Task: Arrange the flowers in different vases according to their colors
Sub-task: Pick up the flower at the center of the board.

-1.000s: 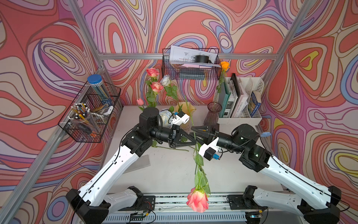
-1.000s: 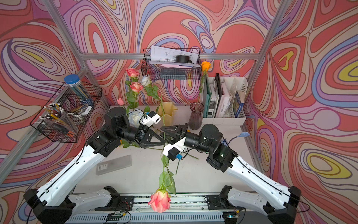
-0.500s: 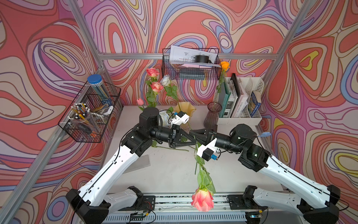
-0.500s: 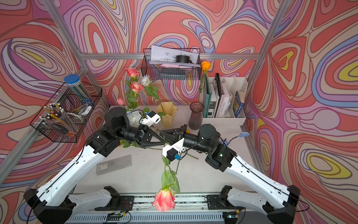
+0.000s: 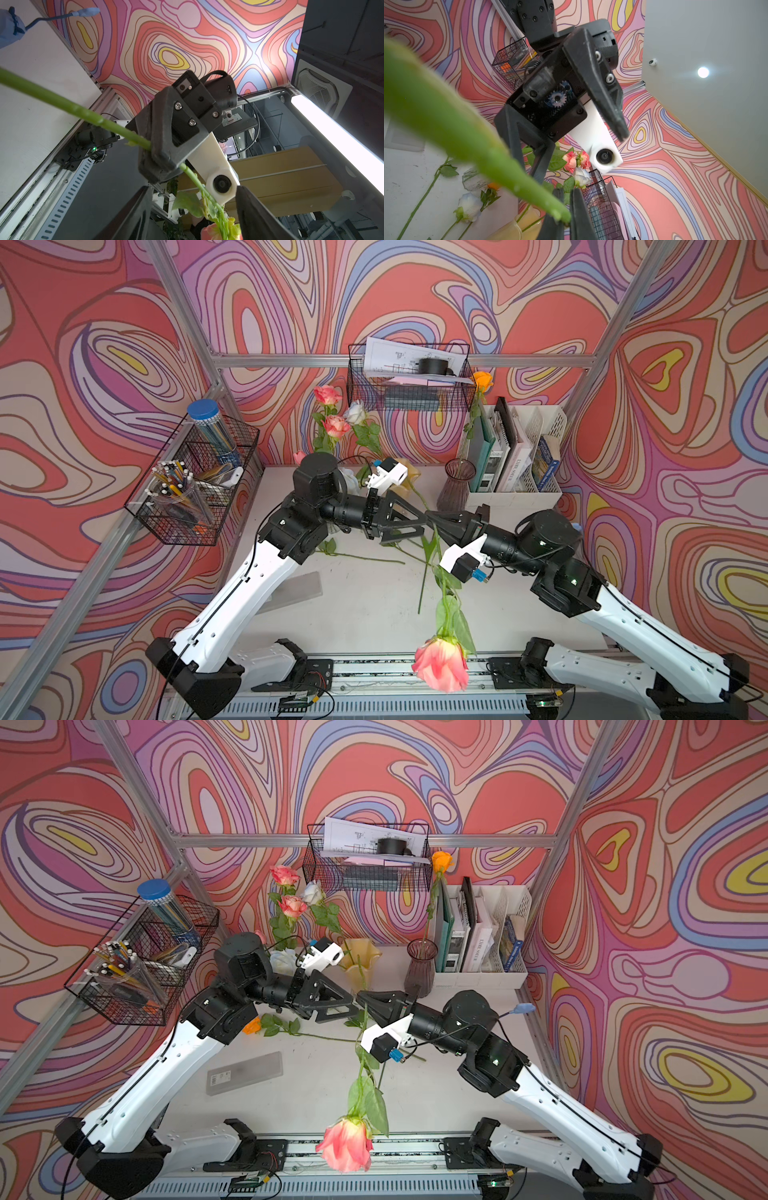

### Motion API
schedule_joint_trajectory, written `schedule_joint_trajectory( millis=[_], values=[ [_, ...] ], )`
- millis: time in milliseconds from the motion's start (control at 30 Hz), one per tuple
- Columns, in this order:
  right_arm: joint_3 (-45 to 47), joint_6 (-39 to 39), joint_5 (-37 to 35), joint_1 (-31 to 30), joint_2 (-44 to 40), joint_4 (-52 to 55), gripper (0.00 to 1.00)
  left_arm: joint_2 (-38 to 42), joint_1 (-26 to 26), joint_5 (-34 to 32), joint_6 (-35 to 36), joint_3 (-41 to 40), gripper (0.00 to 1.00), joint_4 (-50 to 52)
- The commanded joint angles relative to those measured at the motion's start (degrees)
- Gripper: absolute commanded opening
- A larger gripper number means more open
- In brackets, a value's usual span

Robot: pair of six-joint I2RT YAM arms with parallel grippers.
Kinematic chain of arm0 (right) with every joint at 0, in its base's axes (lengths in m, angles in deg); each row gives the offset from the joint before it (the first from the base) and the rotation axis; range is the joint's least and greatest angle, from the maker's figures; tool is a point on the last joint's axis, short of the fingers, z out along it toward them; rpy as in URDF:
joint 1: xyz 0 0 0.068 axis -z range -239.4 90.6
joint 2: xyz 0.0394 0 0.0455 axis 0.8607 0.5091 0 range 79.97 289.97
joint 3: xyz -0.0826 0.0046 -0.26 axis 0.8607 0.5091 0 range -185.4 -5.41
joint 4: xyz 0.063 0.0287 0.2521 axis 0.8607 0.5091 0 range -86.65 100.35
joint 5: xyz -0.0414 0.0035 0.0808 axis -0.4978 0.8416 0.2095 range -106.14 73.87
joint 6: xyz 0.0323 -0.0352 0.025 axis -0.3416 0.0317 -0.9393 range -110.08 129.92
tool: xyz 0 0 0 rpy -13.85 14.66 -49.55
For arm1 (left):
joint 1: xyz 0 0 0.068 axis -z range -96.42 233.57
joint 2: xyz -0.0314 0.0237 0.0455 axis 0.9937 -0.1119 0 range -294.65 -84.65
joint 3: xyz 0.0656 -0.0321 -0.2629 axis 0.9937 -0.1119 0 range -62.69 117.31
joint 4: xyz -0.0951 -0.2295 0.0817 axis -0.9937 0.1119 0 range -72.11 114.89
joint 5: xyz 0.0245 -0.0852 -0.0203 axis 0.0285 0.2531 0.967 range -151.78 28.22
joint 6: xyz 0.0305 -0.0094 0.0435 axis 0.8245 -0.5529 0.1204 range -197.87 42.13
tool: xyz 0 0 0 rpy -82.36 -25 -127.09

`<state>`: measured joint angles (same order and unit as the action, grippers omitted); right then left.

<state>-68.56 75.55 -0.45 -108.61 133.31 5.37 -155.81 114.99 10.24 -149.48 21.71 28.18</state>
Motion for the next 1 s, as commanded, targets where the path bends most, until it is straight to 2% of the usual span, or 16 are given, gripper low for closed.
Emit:
schedule_joint_trajectory(
  millis=[0, 100, 200, 333, 467, 633, 833, 967],
  values=[
    [-1.66, -2.65, -2.28, -0.08, -1.71, 2.23, 0.00, -0.21, -5.28, -1.48, -5.43, 2.21, 0.76, -9.72],
    [-2.66, -4.21, -3.18, -0.08, -2.41, 3.94, 0.00, -0.79, -11.08, -3.29, -10.06, 4.65, 0.78, -15.10],
    [-4.64, -5.95, -4.33, -0.03, -2.65, 5.98, 0.00, -3.13, -14.48, -4.15, -12.96, 11.00, 0.79, -18.85],
    [-8.99, -9.83, -5.65, -0.03, -1.96, 7.97, 0.00, -5.78, -17.77, -5.47, -10.06, 20.98, 0.82, -15.81],
    [-15.87, -15.99, -6.96, -0.04, 0.10, 9.60, 0.00, -7.73, -20.17, -6.18, -9.49, 26.82, 0.83, -15.45],
    [-25.90, -24.59, -9.05, -0.09, 3.69, 12.08, 0.00, -8.81, -21.93, -6.25, -10.15, 26.97, 0.83, -16.58],
    [-40.10, -35.92, -12.53, -0.06, 10.72, 19.68, 0.00, -6.54, -25.88, -5.12, -9.34, 22.39, 0.84, -17.13],
    [-49.21, -43.39, -14.18, -0.05, 17.14, 25.19, 0.00, -3.04, -30.58, -5.46, -2.27, 21.08, 0.84, -8.71]
  ],
)
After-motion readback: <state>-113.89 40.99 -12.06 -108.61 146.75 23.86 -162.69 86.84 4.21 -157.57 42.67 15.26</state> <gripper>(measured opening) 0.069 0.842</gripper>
